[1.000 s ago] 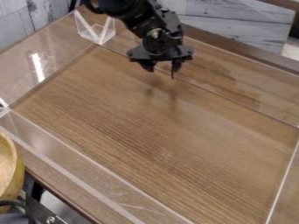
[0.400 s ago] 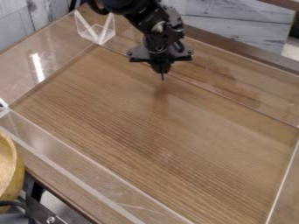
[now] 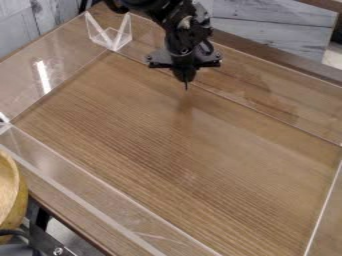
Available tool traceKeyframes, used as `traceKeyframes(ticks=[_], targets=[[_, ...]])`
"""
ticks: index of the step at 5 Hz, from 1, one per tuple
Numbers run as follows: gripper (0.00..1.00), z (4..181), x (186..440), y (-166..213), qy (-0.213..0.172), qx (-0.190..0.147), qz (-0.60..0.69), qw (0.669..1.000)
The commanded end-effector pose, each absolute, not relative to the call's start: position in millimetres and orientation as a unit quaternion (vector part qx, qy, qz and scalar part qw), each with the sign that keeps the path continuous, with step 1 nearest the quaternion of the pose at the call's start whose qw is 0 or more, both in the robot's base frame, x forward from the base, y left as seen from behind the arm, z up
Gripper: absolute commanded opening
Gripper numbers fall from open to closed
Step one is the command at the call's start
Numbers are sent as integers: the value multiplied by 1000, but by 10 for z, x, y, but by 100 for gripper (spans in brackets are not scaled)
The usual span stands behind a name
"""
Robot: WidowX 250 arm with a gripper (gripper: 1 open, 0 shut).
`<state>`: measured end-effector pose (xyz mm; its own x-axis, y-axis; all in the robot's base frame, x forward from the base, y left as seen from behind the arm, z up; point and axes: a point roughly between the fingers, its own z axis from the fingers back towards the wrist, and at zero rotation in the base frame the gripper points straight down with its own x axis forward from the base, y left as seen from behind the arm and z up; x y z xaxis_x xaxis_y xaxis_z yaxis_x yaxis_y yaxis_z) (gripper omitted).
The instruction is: Put the green block in the brown bowl
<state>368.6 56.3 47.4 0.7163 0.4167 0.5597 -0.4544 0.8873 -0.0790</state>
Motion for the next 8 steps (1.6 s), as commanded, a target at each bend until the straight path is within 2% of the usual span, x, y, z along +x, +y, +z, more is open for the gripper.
traceKeyframes(ticks=[1,8], targets=[[0,672,3793,586,-317,30,236,918],[0,725,3778,712,-286,32,254,923]])
